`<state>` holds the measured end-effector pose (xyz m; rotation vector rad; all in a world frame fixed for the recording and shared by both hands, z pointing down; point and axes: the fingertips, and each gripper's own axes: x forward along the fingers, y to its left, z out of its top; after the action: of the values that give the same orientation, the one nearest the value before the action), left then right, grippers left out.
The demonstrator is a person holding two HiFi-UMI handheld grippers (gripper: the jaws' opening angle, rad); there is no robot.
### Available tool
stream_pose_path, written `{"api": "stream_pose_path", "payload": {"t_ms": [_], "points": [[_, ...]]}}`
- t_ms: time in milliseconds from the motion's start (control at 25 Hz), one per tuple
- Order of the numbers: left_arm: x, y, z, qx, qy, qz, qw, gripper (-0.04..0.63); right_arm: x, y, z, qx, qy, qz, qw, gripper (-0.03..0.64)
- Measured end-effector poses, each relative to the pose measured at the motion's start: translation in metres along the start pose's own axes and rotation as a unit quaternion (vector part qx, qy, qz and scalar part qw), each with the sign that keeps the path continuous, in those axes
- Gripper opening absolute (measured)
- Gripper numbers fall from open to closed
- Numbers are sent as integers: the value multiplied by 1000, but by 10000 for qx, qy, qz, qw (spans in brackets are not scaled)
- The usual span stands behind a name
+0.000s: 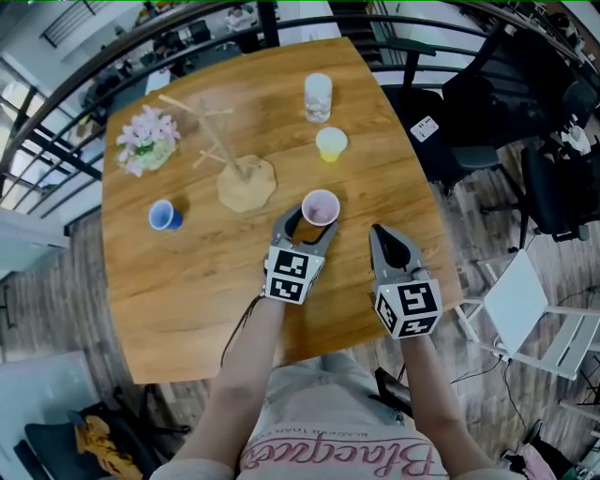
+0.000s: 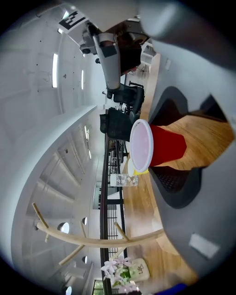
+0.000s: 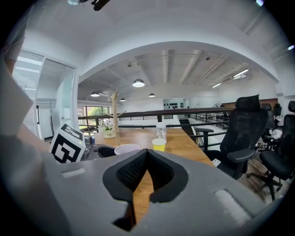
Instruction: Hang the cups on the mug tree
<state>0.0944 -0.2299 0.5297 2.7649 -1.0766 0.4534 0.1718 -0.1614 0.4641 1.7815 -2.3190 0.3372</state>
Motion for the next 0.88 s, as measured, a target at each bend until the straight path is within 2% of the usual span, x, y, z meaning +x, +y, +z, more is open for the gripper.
{"api": "stream_pose_path", "payload": {"t_ms": [280, 640, 880], "points": [[-22, 11, 25, -172, -143, 87, 9997, 288, 5, 18, 23, -106, -158, 147, 9997, 2], [-44, 30, 43, -184, -213, 258, 9993, 288, 8, 35, 56, -295, -454, 252, 9982, 2], [-55, 45, 43, -477, -4, 326, 9983, 290, 13, 45, 65, -351, -514, 328, 9975, 2]]}}
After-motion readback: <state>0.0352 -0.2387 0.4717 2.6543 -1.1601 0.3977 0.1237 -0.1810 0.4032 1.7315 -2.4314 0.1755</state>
